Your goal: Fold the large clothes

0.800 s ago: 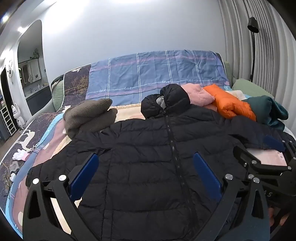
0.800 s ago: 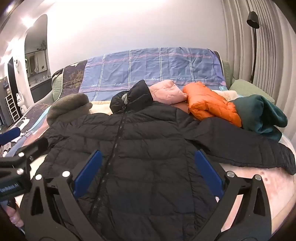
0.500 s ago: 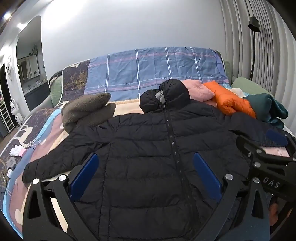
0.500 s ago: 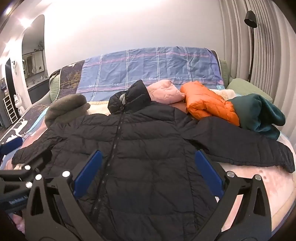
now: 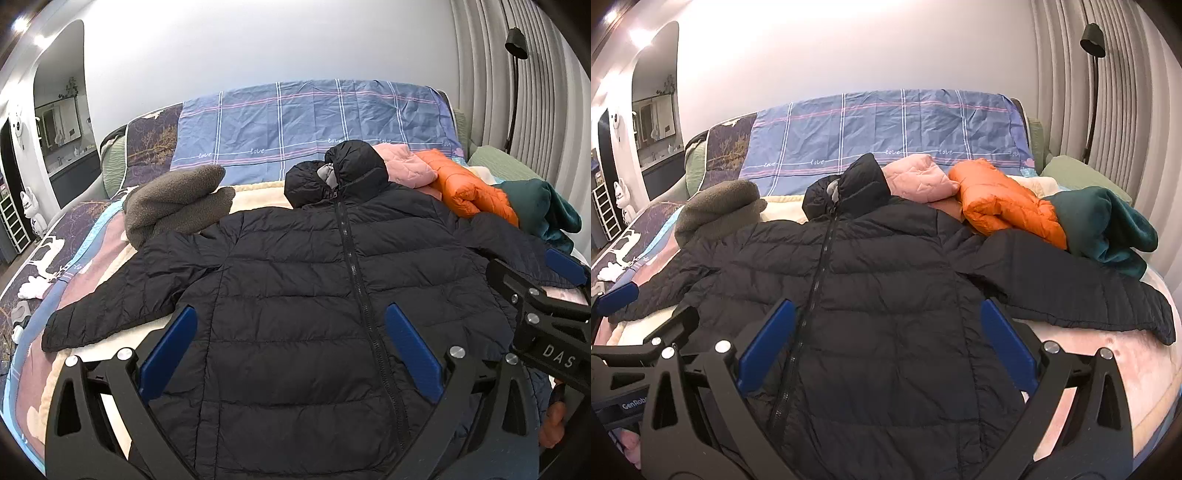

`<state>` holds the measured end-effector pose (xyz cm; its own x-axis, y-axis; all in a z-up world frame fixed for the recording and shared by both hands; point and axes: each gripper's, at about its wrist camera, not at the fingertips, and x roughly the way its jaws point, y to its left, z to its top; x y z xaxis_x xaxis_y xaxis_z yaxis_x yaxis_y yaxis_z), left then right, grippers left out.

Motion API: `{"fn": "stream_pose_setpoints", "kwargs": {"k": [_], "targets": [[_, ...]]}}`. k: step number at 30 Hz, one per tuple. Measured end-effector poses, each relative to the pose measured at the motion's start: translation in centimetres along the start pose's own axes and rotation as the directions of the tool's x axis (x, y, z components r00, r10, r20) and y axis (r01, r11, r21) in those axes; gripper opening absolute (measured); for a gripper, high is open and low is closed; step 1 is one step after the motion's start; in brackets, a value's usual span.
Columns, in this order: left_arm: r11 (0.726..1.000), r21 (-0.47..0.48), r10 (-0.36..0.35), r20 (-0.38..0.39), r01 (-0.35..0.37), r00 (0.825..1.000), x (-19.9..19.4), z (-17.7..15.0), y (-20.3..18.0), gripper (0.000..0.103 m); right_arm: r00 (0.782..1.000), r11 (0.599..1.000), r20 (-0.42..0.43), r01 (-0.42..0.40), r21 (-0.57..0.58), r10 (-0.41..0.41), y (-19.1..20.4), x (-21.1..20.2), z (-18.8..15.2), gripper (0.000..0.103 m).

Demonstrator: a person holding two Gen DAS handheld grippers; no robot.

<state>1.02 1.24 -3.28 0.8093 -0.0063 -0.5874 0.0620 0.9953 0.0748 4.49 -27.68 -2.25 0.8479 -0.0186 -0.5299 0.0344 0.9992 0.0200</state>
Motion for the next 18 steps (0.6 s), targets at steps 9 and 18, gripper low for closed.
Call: {"fn": "stream_pose_setpoints", "kwargs": {"k": [9,18], "targets": [[1.000,0.007,-0.020,-0.004,0.020,1.000,0.02,-0.06,-0.16,0.102,1.000,1.000,-0.009,0.002,0.003,-0.002,-0.17,0.09,-0.30,0.101],[1.000,0.010,-0.025,-0.005,0.025,1.000,-0.03,0.03,-0.61,0.102,1.000,1.000,-0.014,0.002,0.000,-0.002,-0.30,0.12,-0.46,0.101]]}}
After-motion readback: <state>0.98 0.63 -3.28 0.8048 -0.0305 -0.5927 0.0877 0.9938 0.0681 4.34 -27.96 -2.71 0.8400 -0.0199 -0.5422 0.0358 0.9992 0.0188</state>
